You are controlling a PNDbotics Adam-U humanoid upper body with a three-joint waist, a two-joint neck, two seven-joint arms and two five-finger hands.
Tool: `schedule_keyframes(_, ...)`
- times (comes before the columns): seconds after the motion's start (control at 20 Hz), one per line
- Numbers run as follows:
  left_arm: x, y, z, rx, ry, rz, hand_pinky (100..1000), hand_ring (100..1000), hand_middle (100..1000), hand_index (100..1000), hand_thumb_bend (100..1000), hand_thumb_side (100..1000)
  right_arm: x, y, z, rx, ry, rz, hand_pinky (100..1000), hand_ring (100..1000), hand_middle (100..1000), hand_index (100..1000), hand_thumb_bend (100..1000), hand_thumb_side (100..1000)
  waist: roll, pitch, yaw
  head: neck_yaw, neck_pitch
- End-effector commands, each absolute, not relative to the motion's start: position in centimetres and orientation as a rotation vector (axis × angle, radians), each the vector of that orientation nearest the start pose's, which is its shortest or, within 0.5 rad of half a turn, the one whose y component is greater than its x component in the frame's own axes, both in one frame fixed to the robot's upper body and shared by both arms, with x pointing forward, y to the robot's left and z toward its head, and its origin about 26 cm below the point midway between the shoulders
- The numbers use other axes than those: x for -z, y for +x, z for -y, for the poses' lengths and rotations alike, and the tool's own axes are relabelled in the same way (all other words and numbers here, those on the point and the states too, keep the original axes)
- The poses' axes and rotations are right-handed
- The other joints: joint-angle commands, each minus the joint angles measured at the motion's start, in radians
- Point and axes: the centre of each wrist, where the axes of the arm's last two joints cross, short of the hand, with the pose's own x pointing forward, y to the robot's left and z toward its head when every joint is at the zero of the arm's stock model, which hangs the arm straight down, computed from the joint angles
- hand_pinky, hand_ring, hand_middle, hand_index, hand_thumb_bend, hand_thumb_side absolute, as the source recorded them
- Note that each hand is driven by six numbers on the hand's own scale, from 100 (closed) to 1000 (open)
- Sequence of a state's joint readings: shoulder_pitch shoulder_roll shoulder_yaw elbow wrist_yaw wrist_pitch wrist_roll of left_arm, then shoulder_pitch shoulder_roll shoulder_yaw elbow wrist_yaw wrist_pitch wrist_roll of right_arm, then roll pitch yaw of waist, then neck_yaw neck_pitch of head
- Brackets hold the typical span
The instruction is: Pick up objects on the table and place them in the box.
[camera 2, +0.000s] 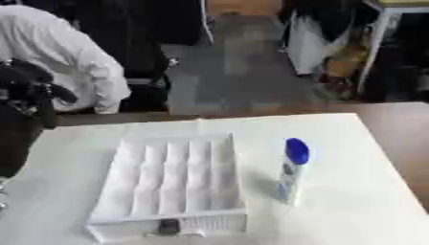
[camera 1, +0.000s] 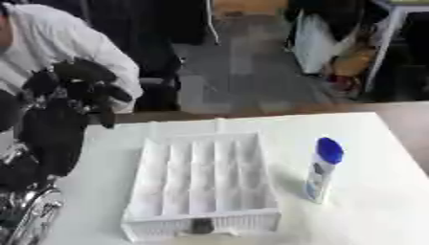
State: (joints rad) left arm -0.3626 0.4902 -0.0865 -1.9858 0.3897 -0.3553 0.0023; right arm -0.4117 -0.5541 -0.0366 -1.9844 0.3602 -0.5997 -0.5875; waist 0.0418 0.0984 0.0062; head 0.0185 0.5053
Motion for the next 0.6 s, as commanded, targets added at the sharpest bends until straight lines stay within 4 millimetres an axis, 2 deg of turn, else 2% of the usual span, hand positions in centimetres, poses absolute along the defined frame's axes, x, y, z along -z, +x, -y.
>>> schedule_keyframes(0.05, -23.01, 30.22, -26.08, 0.421, -0.300, 2.603, 586, 304, 611, 685, 451, 871, -26.84, 30.16, 28.99, 0.225, 0.624, -2.945, 335, 423, 460, 540, 100, 1000, -0.002, -0.015, 0.000, 0.012, -0.013)
schedule_keyframes(0.35, -23.02, 30.22, -26.10, 0.420, -0.298, 2.604, 586, 304, 611, 685, 452, 871, -26.81, 30.15, 29.04, 0.223, 0.634, -2.948, 337, 428, 459, 546, 100, 1000, -0.002, -0.016, 0.000, 0.010, -0.008)
schedule_keyframes(0.5, -23.06, 30.23, -26.13, 0.416, -0.297, 2.606, 586, 306, 612, 685, 452, 870, -26.42, 30.10, 29.21, 0.218, 0.751, -3.017, 367, 491, 434, 622, 100, 1000, -0.002, -0.017, 0.005, 0.012, -0.011)
schedule_keyframes(0.55, -23.07, 30.23, -26.14, 0.414, -0.297, 2.607, 587, 307, 612, 685, 452, 870, -26.27, 30.07, 29.28, 0.235, 0.839, -3.062, 382, 526, 425, 665, 196, 1000, -0.002, -0.018, 0.009, 0.014, -0.014)
schedule_keyframes(0.6, -23.08, 30.23, -26.14, 0.413, -0.298, 2.608, 587, 307, 612, 685, 452, 870, -26.34, 30.08, 29.28, 0.251, 0.906, -3.089, 384, 532, 425, 671, 219, 1000, -0.002, -0.018, 0.011, 0.015, -0.015)
